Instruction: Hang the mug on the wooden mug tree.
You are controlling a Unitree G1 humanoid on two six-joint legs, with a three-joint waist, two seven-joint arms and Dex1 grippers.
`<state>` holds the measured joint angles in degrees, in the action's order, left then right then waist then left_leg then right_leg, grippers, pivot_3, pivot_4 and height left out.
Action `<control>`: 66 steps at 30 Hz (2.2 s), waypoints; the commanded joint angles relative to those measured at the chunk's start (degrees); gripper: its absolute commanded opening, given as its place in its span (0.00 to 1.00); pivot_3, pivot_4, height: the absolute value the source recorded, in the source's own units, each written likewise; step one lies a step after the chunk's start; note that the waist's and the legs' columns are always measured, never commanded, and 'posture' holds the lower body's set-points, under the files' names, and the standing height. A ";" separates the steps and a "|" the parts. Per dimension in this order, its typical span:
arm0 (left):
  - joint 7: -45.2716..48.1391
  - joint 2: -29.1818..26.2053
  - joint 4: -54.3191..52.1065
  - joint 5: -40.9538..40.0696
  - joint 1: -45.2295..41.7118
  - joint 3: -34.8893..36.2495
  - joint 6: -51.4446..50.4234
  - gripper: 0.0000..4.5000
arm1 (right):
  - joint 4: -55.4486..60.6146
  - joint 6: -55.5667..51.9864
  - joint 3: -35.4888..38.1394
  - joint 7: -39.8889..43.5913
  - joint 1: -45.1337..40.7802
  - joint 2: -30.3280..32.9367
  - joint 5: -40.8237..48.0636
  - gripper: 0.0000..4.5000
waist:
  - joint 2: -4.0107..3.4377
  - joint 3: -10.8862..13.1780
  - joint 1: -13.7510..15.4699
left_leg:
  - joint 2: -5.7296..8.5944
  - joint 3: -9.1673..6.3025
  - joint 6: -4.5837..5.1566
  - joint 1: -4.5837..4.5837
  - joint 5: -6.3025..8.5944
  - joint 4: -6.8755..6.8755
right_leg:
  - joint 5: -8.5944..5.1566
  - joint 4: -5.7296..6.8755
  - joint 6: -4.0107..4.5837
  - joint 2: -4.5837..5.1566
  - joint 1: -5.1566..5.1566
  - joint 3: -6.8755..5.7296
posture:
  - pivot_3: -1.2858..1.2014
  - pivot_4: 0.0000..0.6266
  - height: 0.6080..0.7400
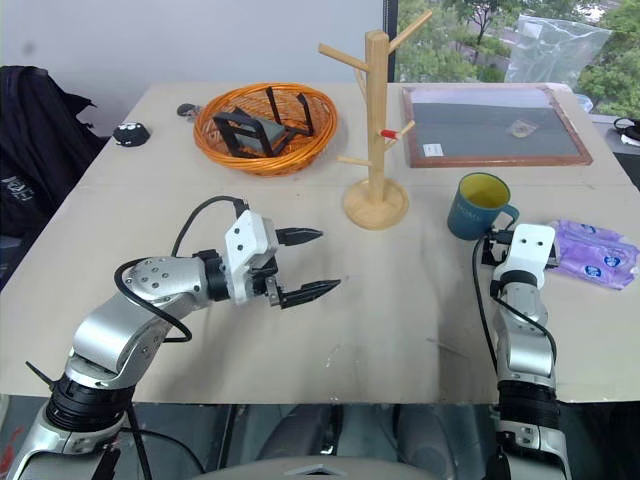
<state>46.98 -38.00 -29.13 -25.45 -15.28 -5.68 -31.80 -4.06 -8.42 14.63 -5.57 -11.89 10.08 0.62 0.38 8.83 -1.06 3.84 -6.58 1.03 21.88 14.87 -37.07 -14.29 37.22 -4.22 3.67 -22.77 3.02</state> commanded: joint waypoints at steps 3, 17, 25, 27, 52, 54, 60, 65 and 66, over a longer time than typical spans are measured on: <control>-1.06 -0.14 -2.74 0.11 0.26 1.78 1.17 1.00 | 0.01 2.28 0.67 0.84 -0.54 0.72 1.06 0.38 | 0.00 0.00 0.01 | 0.00 0.00 0.00 0.00 0.00 0.00 | 0.00 0.00 0.00 0.00 0.00 0.00 | 0.52 0.24 1.00; -1.31 1.21 -0.61 0.36 1.99 3.53 4.79 1.00 | 0.49 3.83 0.85 16.93 -3.59 10.16 8.74 0.02 | 0.00 0.00 -0.04 | 0.00 0.04 0.01 0.00 0.00 -0.01 | 0.00 0.00 0.00 0.01 0.01 0.02 | 0.52 0.24 1.00; -1.61 2.91 0.50 -0.98 2.84 5.26 6.73 1.00 | 4.85 -3.00 -0.34 30.50 -6.58 16.79 16.80 0.02 | 0.01 0.02 0.14 | -0.02 0.03 0.04 0.02 0.02 -0.01 | 0.00 -0.02 0.00 0.00 0.01 0.01 | 0.52 0.24 1.00; -1.96 4.57 0.53 -3.20 3.05 7.37 7.03 1.00 | 7.06 -5.80 -1.19 34.26 -7.53 18.80 18.85 0.02 | 0.00 0.03 0.15 | -0.02 0.02 0.04 0.05 0.02 -0.02 | 0.00 -0.05 0.00 0.02 0.01 0.00 | 0.52 0.24 1.00; -6.65 11.82 -7.50 -18.20 12.33 20.20 14.62 1.00 | 13.88 -35.72 -15.29 57.40 -36.76 38.50 26.72 0.02 | 0.08 0.12 0.51 | -0.02 -0.17 0.05 0.31 0.03 -0.11 | 0.01 -0.29 0.01 0.35 -0.05 -0.25 | 0.52 0.24 1.00; -6.81 11.83 -7.29 -18.12 12.13 19.92 14.77 1.00 | 13.08 -37.20 -16.47 56.45 -38.20 38.35 25.50 0.02 | 0.08 0.12 0.51 | -0.01 -0.19 0.04 0.32 0.02 -0.11 | 0.01 -0.30 0.01 0.36 -0.06 -0.27 | 0.52 0.24 1.00; -7.06 11.83 -7.16 -18.05 12.11 19.37 15.10 1.00 | 12.50 -42.45 -18.72 54.08 -41.53 37.40 23.39 0.02 | 0.09 0.11 0.46 | -0.01 -0.19 0.02 0.46 0.01 -0.11 | 0.02 -0.29 0.01 0.36 -0.24 -0.26 | 0.52 0.24 1.00; -6.69 11.49 -6.37 -18.10 11.63 19.36 15.07 1.00 | 12.03 -45.55 -20.19 52.82 -44.04 36.17 22.06 0.02 | 0.09 0.11 0.44 | -0.01 -0.15 0.01 0.98 0.00 -0.18 | 0.05 -0.18 0.03 0.35 -0.73 -0.21 | 0.52 0.24 1.00; -6.67 11.51 -6.33 -18.07 11.64 19.32 15.10 1.00 | 11.95 -45.91 -20.39 52.64 -44.24 36.09 21.74 0.02 | 0.09 0.11 0.44 | -0.01 -0.15 0.00 1.00 0.00 -0.17 | 0.05 -0.19 0.03 0.36 -0.74 -0.22 | 0.52 0.24 1.00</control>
<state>39.94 -26.06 -34.71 -42.94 -3.23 13.33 -18.06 7.27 -53.80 -6.52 47.81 -53.90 45.87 22.96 0.47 8.94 -0.62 3.83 -6.72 1.03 22.88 14.87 -37.22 -14.25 37.03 -4.19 4.02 -23.52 2.81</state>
